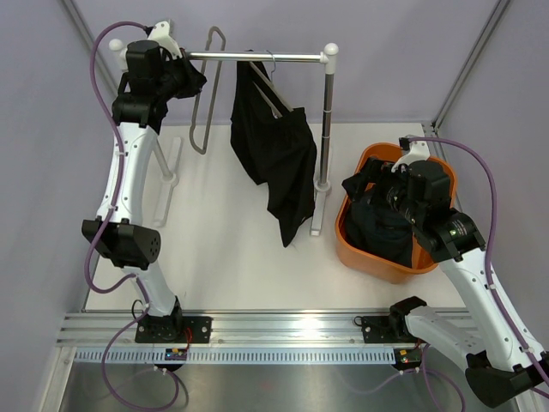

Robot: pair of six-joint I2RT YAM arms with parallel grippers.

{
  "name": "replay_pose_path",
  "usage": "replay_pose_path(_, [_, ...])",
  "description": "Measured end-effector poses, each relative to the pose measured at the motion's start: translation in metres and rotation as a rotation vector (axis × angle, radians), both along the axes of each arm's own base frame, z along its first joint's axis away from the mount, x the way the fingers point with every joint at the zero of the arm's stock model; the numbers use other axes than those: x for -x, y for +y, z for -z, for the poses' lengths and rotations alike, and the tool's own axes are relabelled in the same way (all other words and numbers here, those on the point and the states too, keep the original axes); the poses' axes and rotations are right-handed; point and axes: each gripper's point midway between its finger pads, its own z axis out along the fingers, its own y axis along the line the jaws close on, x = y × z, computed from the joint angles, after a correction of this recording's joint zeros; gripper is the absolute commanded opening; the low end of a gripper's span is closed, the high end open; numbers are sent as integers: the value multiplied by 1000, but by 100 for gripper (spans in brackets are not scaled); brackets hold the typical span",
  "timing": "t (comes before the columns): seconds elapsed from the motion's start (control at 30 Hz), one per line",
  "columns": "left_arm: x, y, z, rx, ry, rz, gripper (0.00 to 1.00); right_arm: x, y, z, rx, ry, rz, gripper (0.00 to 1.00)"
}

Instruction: Remove the shorts from the hanger

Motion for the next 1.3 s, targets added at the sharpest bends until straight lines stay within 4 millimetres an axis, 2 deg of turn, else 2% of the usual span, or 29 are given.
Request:
replay_pose_path(0.13, [-2,3,1,-6,-14,-13,14,0,0,0,0,0,0,100])
replay_pose_path(0.23, [2,5,3,-12,-8,-21,16,0,0,0,0,0,0,99])
replay_pose_path(0.33, [6,7,8,-18,2,-29,22,0,0,0,-1,0,-1,99])
replay_pose_path(0.37, [7,7,10,-20,8,-32,27,0,0,0,0,1,-1,99])
replay_pose_path(0.57, [15,11,19,-34,29,-47,33,1,0,5,3,10,-1,100])
replay_pose_path(0.7, [30,16,15,-49,21,-70,36,1,0,8,6,15,-1,99])
replay_pose_path(0.83, [54,21,-8,-61,-40,-97,39,3,-1,6,4,10,0,99])
replay_pose_path(1.1, [111,31,-74,-48,-241,-151,52,5,-2,3,1,2,1,99])
replay_pose_path(1.2, [126,29,-89,-36,-289,-148,54,6,-4,3,2,-1,8,99])
replay_pose_path(1.3, [139,16,-97,-28,-313,-121,59,7,-7,2,7,-2,20,100])
